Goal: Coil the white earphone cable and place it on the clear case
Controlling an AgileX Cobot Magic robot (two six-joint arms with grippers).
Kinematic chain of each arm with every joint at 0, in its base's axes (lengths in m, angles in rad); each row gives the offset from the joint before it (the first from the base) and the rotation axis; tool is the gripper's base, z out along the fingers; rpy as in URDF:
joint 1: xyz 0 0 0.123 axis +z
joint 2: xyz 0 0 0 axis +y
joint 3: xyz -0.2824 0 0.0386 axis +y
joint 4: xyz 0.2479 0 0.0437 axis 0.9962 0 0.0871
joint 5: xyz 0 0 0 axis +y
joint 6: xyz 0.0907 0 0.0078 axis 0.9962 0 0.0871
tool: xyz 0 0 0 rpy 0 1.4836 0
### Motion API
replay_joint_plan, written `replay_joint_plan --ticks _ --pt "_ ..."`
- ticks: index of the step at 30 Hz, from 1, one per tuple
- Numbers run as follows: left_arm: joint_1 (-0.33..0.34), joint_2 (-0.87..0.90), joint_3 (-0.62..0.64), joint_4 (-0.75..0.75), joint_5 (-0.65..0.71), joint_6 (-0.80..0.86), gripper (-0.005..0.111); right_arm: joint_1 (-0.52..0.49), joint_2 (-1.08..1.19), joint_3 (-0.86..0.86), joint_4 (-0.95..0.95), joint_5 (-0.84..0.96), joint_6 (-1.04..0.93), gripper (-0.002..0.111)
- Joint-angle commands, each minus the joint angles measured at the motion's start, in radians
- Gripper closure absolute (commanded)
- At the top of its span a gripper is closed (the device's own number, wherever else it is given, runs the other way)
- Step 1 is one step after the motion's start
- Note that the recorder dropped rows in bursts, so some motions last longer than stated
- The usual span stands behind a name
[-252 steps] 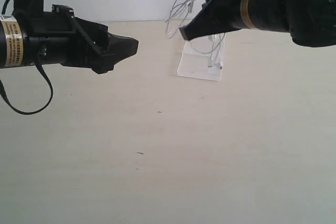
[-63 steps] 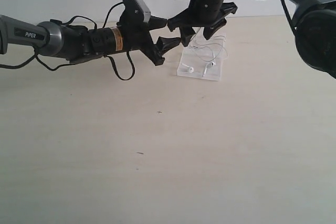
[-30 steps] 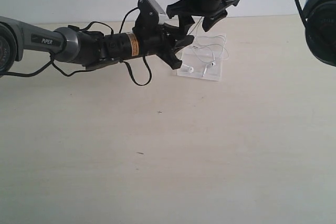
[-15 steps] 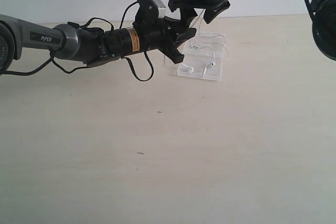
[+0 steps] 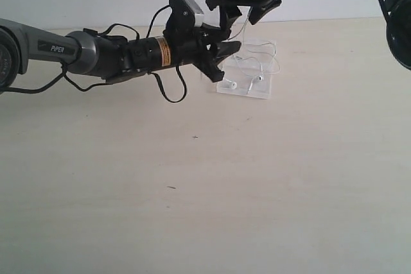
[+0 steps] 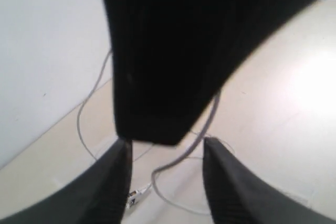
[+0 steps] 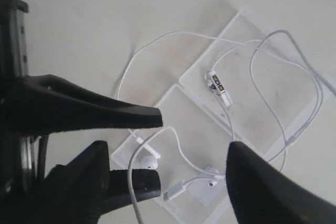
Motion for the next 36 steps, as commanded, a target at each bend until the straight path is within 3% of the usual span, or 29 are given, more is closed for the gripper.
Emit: replay_joint_plan --ticks 1,5,12,18,23,36 --pt "-0.002 0.001 0.003 0.006 0.015 -0.009 0.044 -0.005 -0.022 -0.004 0.010 -0.013 -0.014 0.046" --pt "-0.002 0.001 0.003 -0.011 0.015 -0.009 0.042 -0.005 -0.022 -0.004 0.010 -0.013 -0.014 0.046" --pt "-0.002 0.001 0.003 -0.026 0.015 -0.009 0.051 -0.005 -0.023 -0.004 0.052 -0.013 -0.014 0.046" --pt "-0.002 0.001 0.003 -0.029 0.020 -0.009 0.074 -0.005 -0.038 -0.004 0.052 -0.013 -0.014 0.046" --pt "-0.002 0.001 0.003 -0.092 0.050 -0.009 0.107 -0.005 -0.057 -0.004 0.054 -0.013 -0.014 0.046" --pt "-0.002 0.001 0.003 -0.158 0.031 -0.013 0.107 -0.005 -0.063 -0.004 0.056 -0.013 -0.014 0.046"
